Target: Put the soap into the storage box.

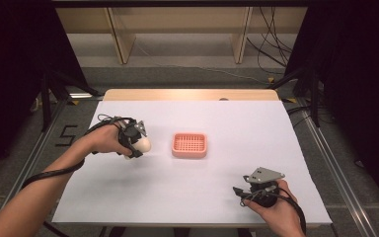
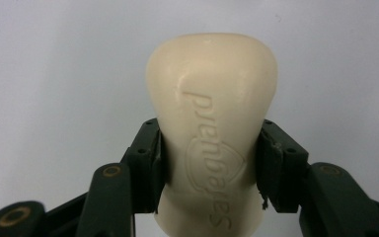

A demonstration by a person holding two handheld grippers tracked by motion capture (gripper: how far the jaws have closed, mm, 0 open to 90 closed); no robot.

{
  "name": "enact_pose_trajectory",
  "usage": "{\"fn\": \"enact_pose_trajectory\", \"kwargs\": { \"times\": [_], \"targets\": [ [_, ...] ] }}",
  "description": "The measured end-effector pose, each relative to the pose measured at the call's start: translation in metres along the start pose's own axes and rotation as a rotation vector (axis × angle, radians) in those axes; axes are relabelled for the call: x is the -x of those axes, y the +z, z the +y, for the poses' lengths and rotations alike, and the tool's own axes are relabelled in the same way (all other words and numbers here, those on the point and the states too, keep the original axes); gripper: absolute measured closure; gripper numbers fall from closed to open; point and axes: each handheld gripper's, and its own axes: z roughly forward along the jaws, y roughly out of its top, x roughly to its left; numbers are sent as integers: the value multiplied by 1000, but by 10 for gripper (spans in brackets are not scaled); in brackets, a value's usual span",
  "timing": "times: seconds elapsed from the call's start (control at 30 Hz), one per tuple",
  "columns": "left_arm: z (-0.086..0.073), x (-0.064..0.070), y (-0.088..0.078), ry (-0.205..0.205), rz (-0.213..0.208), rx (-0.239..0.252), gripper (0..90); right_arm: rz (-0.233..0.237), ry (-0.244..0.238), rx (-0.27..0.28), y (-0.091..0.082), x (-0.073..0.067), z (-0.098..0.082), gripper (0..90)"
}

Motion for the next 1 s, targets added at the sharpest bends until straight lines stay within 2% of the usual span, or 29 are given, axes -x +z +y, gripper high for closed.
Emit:
{"fn": "enact_pose_trajectory", "kwargs": {
  "times": [0.07, 0.1, 0.2, 0.33, 0.47, 0.53, 0.57, 0.67, 0.7, 1.0],
  "targets": [
    [1, 0, 0, -2, 0, 3, 497, 11, 4, 2, 0, 0, 0, 463],
    [3, -1, 1, 5, 0, 4, 497, 4, 22, -10, -1, -1, -1, 462],
    [4, 0, 1, 1, -4, 6, 496, 10, 13, 0, 0, 0, -1, 463],
    [8, 0, 1, 8, -7, 10, 496, -5, 47, -7, -3, -3, -3, 462],
    [11, 0, 1, 13, -7, 11, 497, -14, 15, 2, -4, 0, -4, 462],
    [12, 0, 1, 20, -5, 12, 497, -9, 21, -4, -5, -1, -4, 461],
    [13, 0, 1, 19, -5, 15, 496, -5, 55, -22, -6, -3, -5, 461],
    [16, 0, 2, 24, -4, 19, 497, -13, 34, -7, -6, -1, -6, 461],
    [17, 0, 2, 23, -7, 20, 496, -8, 54, -16, -7, -3, -6, 461],
    [23, 3, 2, 39, -14, 23, 496, -7, 70, -23, -8, -3, -7, 460]
  ]
}}
